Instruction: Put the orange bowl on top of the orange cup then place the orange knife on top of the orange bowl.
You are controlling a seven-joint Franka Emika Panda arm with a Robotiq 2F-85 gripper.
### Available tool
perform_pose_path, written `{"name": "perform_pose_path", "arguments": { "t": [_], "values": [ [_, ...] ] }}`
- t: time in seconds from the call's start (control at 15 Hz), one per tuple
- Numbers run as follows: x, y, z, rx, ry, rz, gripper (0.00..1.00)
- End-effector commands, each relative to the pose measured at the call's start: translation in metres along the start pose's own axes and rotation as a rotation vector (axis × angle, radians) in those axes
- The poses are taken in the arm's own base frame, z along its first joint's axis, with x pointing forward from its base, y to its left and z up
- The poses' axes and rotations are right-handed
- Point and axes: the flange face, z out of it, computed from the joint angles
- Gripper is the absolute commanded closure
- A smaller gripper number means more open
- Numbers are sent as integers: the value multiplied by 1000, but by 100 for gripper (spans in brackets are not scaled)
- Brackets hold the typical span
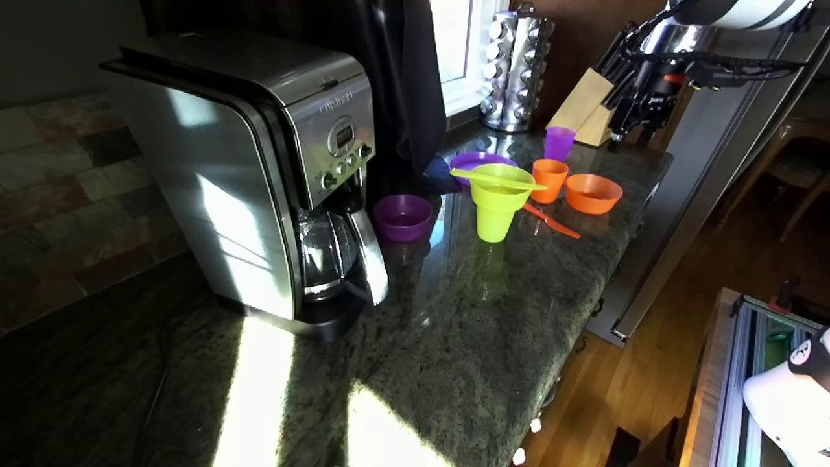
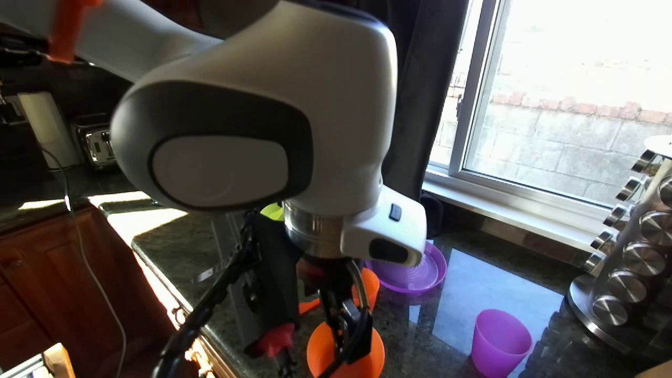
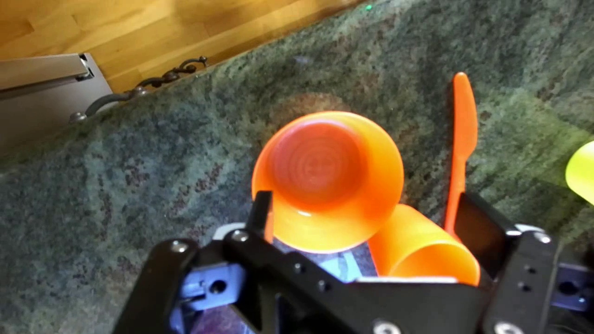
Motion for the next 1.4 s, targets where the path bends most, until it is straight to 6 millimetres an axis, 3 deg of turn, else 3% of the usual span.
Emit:
{"name": "perform_pose_path", "arguments": {
  "t": [0.0,0.47,0.87,1.0,1.33],
  "values": [
    [9,19,34,12,-62,17,0],
    [32,45,66,-35,-2,54,0],
    [50,40,92,-20,-22,45,0],
    [56,37,98,-21,-31,43,28],
    [69,34,107,-32,-55,27,66]
  ]
}}
